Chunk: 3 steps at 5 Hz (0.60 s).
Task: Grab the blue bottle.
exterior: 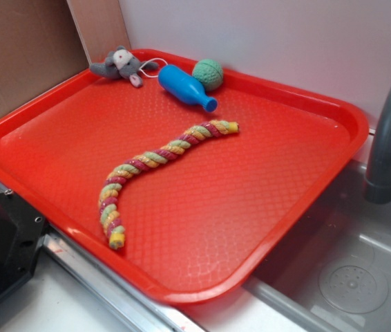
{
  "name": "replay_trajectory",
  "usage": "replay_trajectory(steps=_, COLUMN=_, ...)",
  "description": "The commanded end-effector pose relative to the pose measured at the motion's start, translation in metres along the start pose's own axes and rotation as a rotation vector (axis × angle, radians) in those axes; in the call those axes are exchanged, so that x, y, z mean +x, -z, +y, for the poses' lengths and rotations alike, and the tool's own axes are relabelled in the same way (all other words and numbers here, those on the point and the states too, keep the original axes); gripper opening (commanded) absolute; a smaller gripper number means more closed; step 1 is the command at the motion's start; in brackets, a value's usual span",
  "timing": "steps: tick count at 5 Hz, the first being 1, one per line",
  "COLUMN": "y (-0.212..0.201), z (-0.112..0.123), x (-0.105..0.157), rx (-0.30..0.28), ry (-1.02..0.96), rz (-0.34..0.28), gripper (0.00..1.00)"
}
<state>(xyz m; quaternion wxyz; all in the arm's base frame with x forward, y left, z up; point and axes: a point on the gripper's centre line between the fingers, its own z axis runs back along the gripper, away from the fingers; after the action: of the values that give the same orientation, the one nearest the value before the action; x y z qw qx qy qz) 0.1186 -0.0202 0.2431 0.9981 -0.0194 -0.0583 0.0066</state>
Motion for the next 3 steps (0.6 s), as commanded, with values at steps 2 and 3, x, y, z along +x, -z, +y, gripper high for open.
replay_trajectory(steps=2, y=0.009, z=0.006, x=0.015, rx=-0.067, ry=-0.172, rz=0.038, gripper=1.00)
replay_trajectory(steps=3, y=0.024, z=0.010, x=0.037, rx=-0.111, ry=-0.432, rz=0.074, gripper=1.00)
